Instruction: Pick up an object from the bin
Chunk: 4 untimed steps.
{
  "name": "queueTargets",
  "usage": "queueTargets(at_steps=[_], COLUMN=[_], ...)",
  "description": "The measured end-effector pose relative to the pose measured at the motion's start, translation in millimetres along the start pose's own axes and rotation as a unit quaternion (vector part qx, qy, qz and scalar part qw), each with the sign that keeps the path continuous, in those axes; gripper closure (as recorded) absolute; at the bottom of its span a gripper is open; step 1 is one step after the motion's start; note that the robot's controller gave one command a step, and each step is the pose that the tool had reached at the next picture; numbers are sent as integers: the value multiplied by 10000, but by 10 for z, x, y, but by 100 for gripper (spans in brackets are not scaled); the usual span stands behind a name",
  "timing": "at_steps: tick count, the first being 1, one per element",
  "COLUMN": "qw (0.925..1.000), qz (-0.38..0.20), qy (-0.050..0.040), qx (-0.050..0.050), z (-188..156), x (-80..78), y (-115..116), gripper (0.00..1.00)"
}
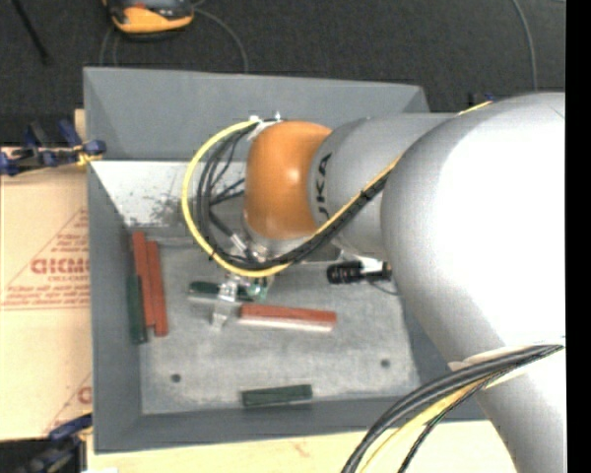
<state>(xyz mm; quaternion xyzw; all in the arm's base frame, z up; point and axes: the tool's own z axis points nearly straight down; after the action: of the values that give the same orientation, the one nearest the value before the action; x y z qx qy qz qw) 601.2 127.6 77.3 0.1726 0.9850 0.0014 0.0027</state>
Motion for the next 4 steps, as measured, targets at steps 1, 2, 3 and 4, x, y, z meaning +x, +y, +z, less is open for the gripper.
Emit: queueTargets(at_steps=[1, 2, 3, 4], qw=[9998, 9998, 9998, 9998], qz=[-189, -189, -188, -194], qy=[27, 27, 30, 51], qx=[-4, -5, 2, 27], z=[-46, -46, -72, -245], x=[-10, -11, -2, 10], y=[24, 24, 16, -1], gripper=[100, 100, 100, 100])
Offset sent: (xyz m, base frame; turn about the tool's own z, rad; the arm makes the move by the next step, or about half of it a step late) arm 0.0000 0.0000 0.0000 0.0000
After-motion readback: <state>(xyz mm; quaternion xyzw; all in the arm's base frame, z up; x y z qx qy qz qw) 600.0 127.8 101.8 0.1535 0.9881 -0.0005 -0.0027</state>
